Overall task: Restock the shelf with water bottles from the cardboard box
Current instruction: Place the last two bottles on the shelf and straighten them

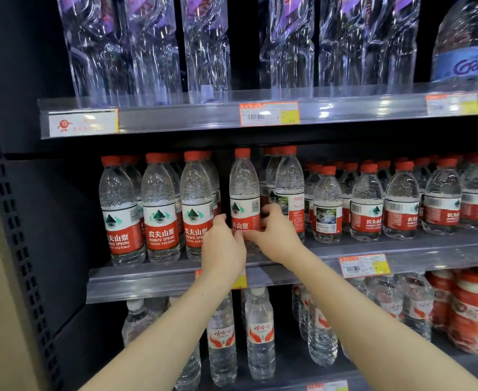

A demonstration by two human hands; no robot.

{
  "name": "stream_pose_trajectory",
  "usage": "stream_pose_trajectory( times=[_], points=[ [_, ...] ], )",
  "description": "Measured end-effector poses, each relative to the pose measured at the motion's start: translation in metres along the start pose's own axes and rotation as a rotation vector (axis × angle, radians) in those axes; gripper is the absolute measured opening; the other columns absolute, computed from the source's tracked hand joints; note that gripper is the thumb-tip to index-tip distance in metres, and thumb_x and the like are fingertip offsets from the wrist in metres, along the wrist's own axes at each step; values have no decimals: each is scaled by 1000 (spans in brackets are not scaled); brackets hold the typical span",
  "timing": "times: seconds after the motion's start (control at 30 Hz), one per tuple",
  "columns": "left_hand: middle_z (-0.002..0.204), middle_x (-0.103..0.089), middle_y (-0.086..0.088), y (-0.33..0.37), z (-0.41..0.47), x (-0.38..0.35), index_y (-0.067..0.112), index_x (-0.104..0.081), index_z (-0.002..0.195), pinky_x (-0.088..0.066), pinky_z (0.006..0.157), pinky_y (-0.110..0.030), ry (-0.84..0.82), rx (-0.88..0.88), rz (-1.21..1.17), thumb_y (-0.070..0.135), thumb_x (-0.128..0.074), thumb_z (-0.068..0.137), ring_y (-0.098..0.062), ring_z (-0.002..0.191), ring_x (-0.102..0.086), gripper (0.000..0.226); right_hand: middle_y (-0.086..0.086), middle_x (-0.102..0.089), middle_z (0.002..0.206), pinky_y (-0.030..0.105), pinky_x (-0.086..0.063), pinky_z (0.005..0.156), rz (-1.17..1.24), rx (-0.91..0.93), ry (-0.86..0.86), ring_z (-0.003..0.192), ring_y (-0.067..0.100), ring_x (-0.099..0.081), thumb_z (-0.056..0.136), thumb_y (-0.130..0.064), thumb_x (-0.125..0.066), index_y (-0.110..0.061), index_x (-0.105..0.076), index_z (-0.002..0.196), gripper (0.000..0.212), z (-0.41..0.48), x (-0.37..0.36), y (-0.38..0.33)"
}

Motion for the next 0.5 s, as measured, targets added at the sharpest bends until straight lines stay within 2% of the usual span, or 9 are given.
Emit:
stream_pose_trajectory(
  times=[0.1, 0.2, 0.3, 0.4, 0.5],
  points=[
    [131, -70, -8, 1, 0, 0, 3, -56, 144, -41, 101, -31, 4, -26, 56, 19, -59, 104, -28, 129, -58, 44, 2, -66, 117, 30, -52, 83, 10, -27, -5, 100, 17, -64, 86, -23, -77, -15, -46, 127, 52, 0, -1, 5],
    [127, -67, -13, 3, 1, 0, 8, -58, 144, -44, 101, -36, 16, -105, 95, 16, -60, 102, -32, 122, -60, 43, -4, -67, 107, 31, -53, 83, -17, 2, 45, 98, 15, -64, 82, -27, -79, -15, -55, 121, 48, -1, 0, 2],
    [124, -69, -10, 1, 2, -2, 13, -58, 139, -49, 94, -39, 15, -94, 56, 18, -63, 100, -31, 117, -63, 39, -2, -72, 107, 35, -56, 87, -43, 26, 74, 98, 15, -67, 79, -27, -81, -15, -63, 120, 47, 0, -1, 0],
    [115, -75, -5, 1, 0, -3, 18, -58, 132, -52, 83, -38, 31, -80, 40, 22, -66, 99, -29, 106, -67, 35, -2, -73, 109, 30, -56, 86, -39, 41, 52, 98, 13, -68, 80, -26, -83, -16, -63, 125, 51, 0, -1, 2],
    [110, -76, -4, 2, 0, -1, 18, -60, 129, -54, 82, -37, 59, -90, 49, 28, -71, 96, -28, 103, -70, 36, 0, -73, 111, 30, -56, 86, -26, 37, 39, 97, 14, -68, 84, -23, -80, -16, -59, 133, 54, 0, 0, 3]
  ],
)
Point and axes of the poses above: each hand's wrist, its own z-axis towards the middle knuckle, its own x-axis out of the back of the hand, y = z × x, the point moved 5 cm from there along z, towards the middle knuckle
